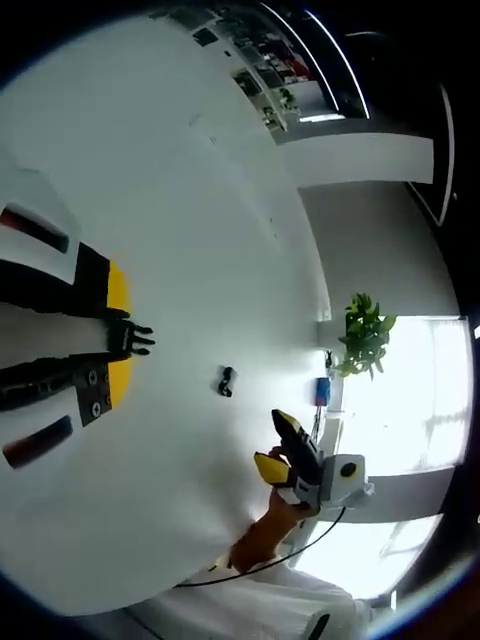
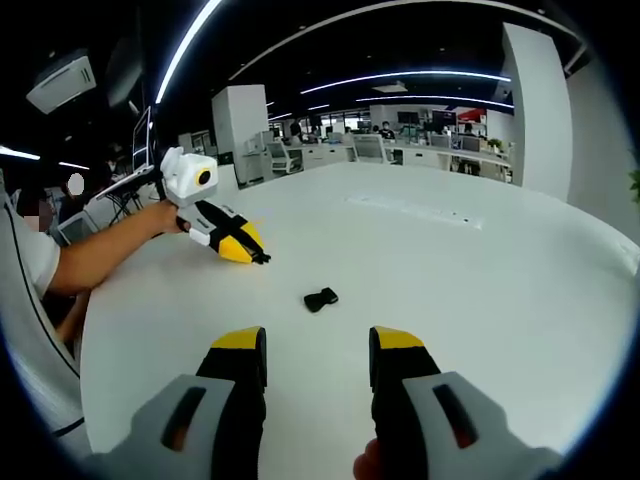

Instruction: Snap the two parts of the plastic buckle together until the buckle closes and remains connected.

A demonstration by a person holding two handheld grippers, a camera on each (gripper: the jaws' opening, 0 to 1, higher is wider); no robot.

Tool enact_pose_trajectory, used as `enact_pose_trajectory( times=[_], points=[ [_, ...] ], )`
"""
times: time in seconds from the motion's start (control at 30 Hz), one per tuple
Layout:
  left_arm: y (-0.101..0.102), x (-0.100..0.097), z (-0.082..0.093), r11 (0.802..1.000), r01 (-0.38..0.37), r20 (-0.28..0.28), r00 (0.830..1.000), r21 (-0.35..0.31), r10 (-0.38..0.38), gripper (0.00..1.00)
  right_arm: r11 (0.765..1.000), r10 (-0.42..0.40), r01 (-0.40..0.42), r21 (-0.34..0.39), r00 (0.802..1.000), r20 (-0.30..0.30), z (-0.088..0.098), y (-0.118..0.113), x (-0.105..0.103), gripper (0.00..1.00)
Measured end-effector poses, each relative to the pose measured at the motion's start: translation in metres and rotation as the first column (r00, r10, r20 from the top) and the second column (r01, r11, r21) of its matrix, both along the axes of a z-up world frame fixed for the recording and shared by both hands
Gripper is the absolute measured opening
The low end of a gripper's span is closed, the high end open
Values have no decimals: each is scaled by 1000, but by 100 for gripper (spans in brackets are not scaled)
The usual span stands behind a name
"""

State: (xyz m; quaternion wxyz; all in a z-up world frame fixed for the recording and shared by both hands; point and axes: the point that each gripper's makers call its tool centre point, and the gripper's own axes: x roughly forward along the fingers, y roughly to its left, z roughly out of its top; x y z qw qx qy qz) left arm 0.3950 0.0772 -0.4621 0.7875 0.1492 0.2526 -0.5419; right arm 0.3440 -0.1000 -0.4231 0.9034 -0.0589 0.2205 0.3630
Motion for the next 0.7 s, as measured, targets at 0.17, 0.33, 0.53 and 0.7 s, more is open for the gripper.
enact_pose_trajectory(
  times=[0.17,0.33,0.53,0.7],
  points=[
    [-2,-8,0,1000,12,-7,1000,-5,-12,13,1000,7,-7,-1,1000,0,0,0,0,41],
    [-5,-18,1,1000,19,-4,1000,-2,-19,13,1000,20,-20,-20,1000,0,1,2,0,40],
    [-13,-34,2,1000,26,-2,1000,-10,-26,13,999,37,-37,-35,999,-7,-2,7,3,40],
    [-14,-38,3,999,34,-1,999,-11,-34,13,999,40,-41,-36,999,-19,-5,13,6,39]
  ],
)
